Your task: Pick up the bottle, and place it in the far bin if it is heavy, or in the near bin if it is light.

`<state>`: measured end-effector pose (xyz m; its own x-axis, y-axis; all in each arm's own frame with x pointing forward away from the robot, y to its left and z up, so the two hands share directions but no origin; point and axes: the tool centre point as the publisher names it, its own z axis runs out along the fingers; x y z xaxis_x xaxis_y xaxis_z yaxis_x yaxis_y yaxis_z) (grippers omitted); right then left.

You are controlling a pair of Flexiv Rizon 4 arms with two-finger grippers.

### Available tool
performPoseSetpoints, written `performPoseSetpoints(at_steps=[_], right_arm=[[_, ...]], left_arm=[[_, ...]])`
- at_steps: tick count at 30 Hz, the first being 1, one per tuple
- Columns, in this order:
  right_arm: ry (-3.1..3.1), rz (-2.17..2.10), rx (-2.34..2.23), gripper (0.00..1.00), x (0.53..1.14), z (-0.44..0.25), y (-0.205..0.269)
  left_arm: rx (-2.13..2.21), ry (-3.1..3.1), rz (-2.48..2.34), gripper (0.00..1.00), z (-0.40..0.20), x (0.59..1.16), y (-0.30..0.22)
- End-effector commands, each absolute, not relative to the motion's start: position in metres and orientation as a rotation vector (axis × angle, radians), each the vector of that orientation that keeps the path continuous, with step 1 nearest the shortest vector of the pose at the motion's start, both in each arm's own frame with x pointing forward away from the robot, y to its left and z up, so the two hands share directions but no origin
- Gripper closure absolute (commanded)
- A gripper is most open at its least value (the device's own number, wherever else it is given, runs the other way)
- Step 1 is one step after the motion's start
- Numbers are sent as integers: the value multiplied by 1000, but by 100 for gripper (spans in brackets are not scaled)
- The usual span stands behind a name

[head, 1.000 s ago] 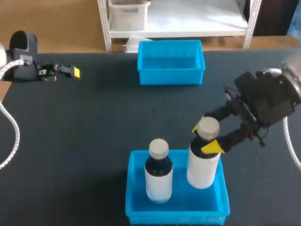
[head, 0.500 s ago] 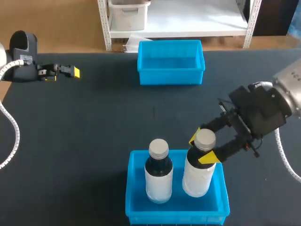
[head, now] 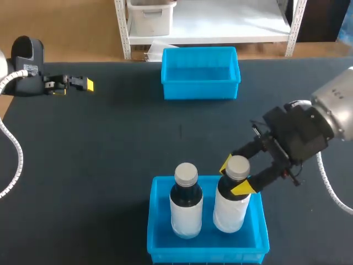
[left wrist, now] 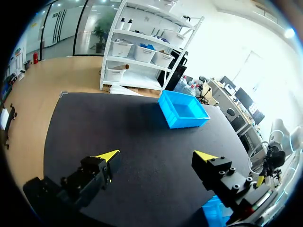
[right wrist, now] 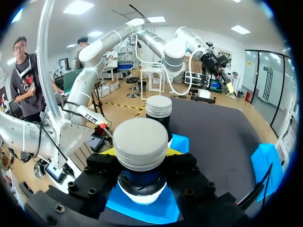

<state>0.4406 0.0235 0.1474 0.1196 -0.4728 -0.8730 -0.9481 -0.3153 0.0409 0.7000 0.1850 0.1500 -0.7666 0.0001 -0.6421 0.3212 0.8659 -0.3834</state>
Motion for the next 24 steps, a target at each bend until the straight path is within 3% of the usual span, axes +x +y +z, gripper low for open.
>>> performPoseSetpoints(at_steps=[1,24], right_arm=[[1377,1124,-1861,100,441,145,24],[1382,1135,-1873,100,438,133,24]], left_arm=[[231,2374,-636,0,150,700,185],[231,2374,-636,0,150,700,185]])
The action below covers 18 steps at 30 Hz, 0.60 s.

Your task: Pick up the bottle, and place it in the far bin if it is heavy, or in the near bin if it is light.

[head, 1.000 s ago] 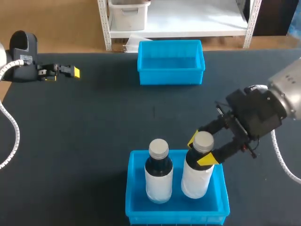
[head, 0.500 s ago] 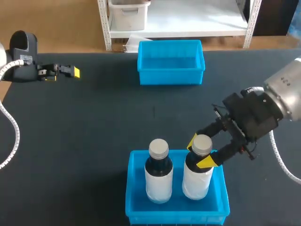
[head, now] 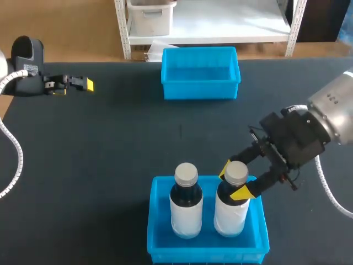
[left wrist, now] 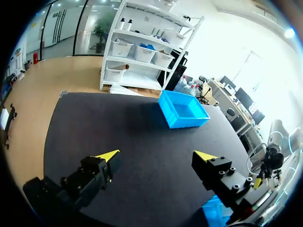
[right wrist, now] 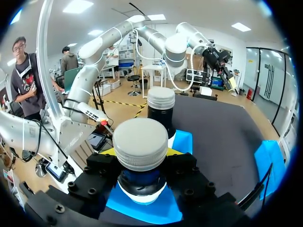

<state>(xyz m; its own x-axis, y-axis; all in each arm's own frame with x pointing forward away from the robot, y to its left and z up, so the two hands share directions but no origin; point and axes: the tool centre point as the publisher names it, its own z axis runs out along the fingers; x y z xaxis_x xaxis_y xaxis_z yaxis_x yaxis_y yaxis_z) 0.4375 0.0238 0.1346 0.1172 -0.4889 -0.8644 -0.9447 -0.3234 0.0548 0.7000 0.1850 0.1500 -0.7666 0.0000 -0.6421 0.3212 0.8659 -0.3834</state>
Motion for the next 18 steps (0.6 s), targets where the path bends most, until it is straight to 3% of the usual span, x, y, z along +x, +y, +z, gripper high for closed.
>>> performPoseSetpoints(at_steps=[1,9,11,13,14,18], right_arm=[[1382,1136,-1872,100,438,133,24],[1372,1148,-1873,96,436,130,24],[1376,1149,-1874,82,436,130,24],[1382,1150,-1874,38,437,130,23],[1385,1151,-1874,0,437,130,23],[1395,1148,-1869,0,439,131,21]], left_arm=[[231,2374,-636,0,150,700,185],[231,2374,-636,0,150,700,185],[231,2374,-636,0,150,700,185],[231,2374,-636,0,150,700,185],[231,2374,-636,0,150,700,185],[231,2374,-636,0,150,700,185]])
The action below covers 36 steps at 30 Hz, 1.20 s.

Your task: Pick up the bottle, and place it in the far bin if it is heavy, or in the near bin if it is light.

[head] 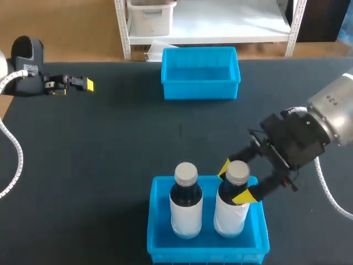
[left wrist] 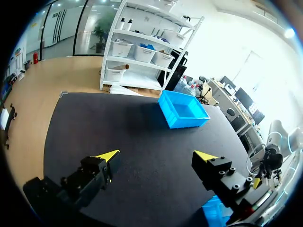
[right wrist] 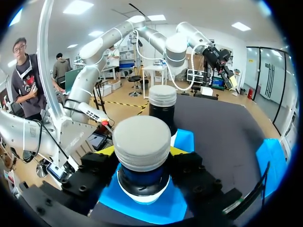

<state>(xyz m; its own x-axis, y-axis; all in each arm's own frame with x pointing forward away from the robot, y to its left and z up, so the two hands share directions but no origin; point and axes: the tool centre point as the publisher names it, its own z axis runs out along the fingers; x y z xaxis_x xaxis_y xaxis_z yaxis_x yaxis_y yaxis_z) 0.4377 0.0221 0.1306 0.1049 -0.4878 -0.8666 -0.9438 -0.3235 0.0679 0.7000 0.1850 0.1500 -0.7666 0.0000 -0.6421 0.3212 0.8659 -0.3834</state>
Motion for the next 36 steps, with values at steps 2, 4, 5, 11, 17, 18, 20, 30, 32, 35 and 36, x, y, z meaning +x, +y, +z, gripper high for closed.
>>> performPoseSetpoints(at_steps=[2,4,5,11,17,18,20,30,32,35,36], right_arm=[[1394,1150,-1868,0,440,133,19],[1396,1149,-1866,0,442,134,15],[1400,1147,-1865,0,444,135,12],[1434,1120,-1866,0,460,142,-18],[1537,1064,-1809,0,492,144,-58],[1558,1056,-1791,0,498,143,-64],[1623,1019,-1742,0,515,141,-73],[1848,844,-1527,0,607,130,-88],[1873,857,-1472,0,619,130,-87],[1905,887,-1402,0,632,129,-86],[1920,859,-1401,0,636,130,-86]], left_arm=[[231,2374,-636,0,150,700,185],[231,2374,-636,0,150,700,185],[231,2374,-636,0,150,700,185],[231,2374,-636,0,150,700,185],[231,2374,-636,0,150,700,185],[231,2374,-636,0,150,700,185],[231,2374,-636,0,150,700,185],[231,2374,-636,0,150,700,185],[231,2374,-636,0,150,700,185],[231,2374,-636,0,150,700,185],[231,2374,-636,0,150,700,185]])
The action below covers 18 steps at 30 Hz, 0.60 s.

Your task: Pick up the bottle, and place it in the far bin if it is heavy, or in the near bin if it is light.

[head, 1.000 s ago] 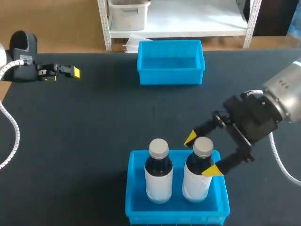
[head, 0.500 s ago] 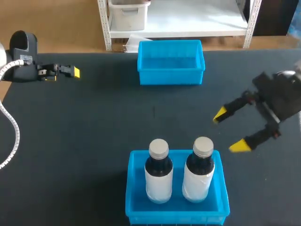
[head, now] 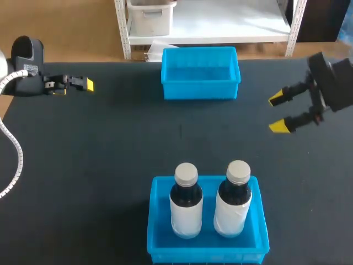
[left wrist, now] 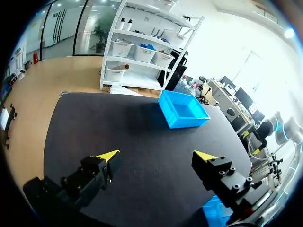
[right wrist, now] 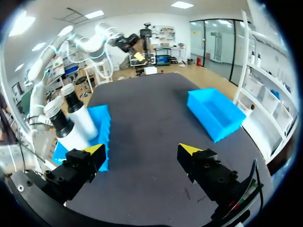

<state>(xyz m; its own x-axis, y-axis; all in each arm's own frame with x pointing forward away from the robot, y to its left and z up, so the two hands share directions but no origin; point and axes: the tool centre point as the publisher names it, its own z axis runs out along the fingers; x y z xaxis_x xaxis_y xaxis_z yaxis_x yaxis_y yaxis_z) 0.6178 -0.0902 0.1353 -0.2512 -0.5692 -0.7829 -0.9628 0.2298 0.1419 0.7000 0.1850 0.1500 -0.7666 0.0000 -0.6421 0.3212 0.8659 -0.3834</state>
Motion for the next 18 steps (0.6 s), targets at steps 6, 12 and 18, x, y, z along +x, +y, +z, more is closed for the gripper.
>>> performPoseSetpoints(at_steps=[6,12,18], right_arm=[[1989,891,-1343,0,644,143,-83],[1989,891,-1343,0,644,143,-83],[1989,891,-1343,0,644,143,-83]], left_arm=[[231,2374,-636,0,150,700,185],[231,2374,-636,0,150,700,185],[231,2374,-636,0,150,700,185]])
